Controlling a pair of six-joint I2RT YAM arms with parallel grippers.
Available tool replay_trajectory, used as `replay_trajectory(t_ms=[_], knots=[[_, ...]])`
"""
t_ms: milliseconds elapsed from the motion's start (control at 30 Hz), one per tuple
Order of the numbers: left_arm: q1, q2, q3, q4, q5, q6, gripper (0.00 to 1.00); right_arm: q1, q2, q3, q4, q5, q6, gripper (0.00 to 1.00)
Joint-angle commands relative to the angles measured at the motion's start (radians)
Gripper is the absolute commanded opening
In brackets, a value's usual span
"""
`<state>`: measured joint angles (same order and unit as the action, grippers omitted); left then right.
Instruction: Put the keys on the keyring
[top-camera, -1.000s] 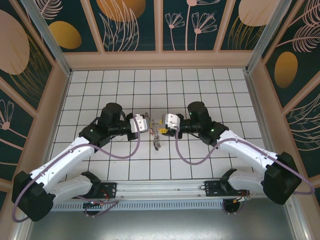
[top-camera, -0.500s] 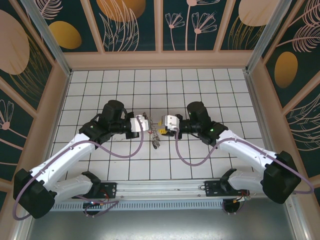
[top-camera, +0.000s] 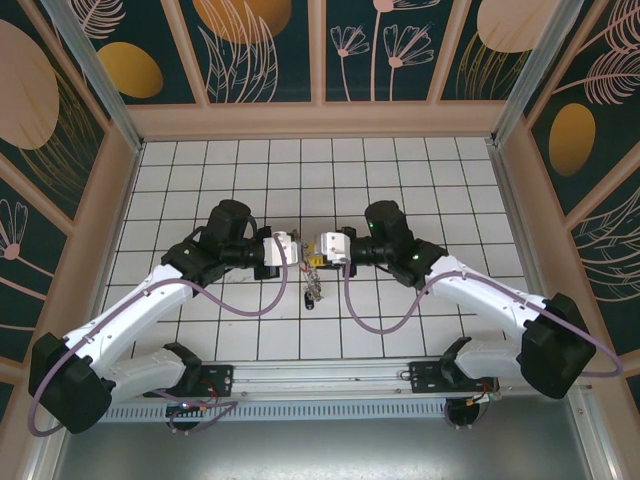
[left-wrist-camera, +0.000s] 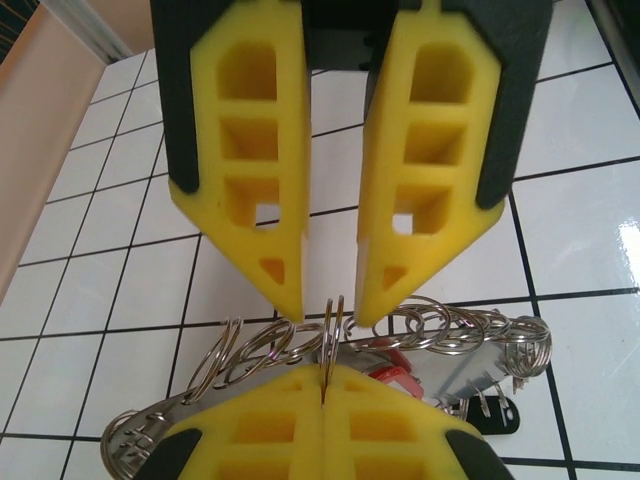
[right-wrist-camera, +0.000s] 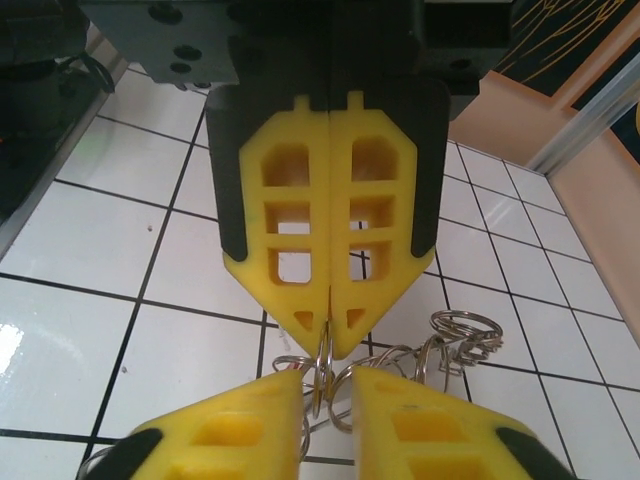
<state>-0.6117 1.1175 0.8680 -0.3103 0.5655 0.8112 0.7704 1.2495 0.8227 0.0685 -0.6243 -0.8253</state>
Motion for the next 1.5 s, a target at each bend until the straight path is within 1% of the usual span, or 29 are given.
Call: replay_trajectory(t_ms=[0, 100, 133, 167, 200, 300, 333, 367, 400, 467, 600, 700, 867, 967, 1067, 1267, 1467], knots=[[-0.005, -0.002, 0.029, 0.043, 0.061, 0.009, 0.0, 0.013, 0.029, 0.05, -0.035, 0.01, -0.039, 0.15], [-0.005, -0.001, 0.029, 0.043, 0.069, 0.013, 0.0, 0.02, 0.043, 0.061, -0.046, 0.031, -0.052, 0.14], [-0.006, -0.001, 0.029, 0.043, 0.067, 0.014, 0.0, 0.02, 0.044, 0.062, -0.047, 0.031, -0.054, 0.1], [-0.005, 0.001, 0.029, 0.043, 0.068, 0.015, 0.0, 0.02, 0.045, 0.063, -0.046, 0.028, -0.054, 0.02], [-0.005, 0.001, 0.029, 0.043, 0.07, 0.016, 0.0, 0.02, 0.044, 0.063, -0.04, 0.028, -0.051, 0.0], [-0.005, -0.013, 0.017, 0.072, 0.081, 0.002, 0.0, 0.018, 0.031, 0.04, 0.007, 0.006, -0.02, 0.0], [-0.005, -0.025, 0.002, 0.099, 0.084, -0.009, 0.05, 0.013, 0.021, 0.023, 0.04, -0.012, 0.0, 0.0], [-0.005, -0.043, -0.021, 0.139, 0.085, -0.031, 0.15, 0.007, 0.005, -0.004, 0.094, -0.038, 0.032, 0.0], [-0.005, -0.065, -0.047, 0.185, 0.087, -0.056, 0.21, 0.0, -0.012, -0.031, 0.157, -0.065, 0.074, 0.0], [-0.005, -0.098, -0.091, 0.26, 0.087, -0.107, 0.25, -0.018, -0.039, -0.079, 0.265, -0.113, 0.154, 0.0], [-0.004, -0.11, -0.106, 0.277, 0.105, -0.148, 0.25, -0.035, -0.074, -0.142, 0.436, -0.173, 0.277, 0.0], [-0.003, -0.098, -0.1, 0.276, 0.105, -0.166, 0.24, -0.037, -0.079, -0.159, 0.494, -0.205, 0.323, 0.0], [-0.002, -0.076, -0.09, 0.278, 0.103, -0.177, 0.22, -0.048, -0.086, -0.189, 0.583, -0.222, 0.39, 0.0], [0.0, -0.075, -0.093, 0.285, 0.129, -0.18, 0.21, -0.057, -0.088, -0.2, 0.62, -0.226, 0.423, 0.0], [0.004, -0.079, -0.105, 0.3, 0.167, -0.195, 0.21, -0.062, -0.093, -0.205, 0.639, -0.228, 0.441, 0.0], [0.016, -0.097, -0.12, 0.3, 0.212, -0.209, 0.26, -0.068, -0.1, -0.208, 0.638, -0.221, 0.444, 0.0], [0.046, -0.162, -0.142, 0.287, 0.225, -0.225, 0.29, -0.071, -0.104, -0.201, 0.588, -0.21, 0.409, 0.0]])
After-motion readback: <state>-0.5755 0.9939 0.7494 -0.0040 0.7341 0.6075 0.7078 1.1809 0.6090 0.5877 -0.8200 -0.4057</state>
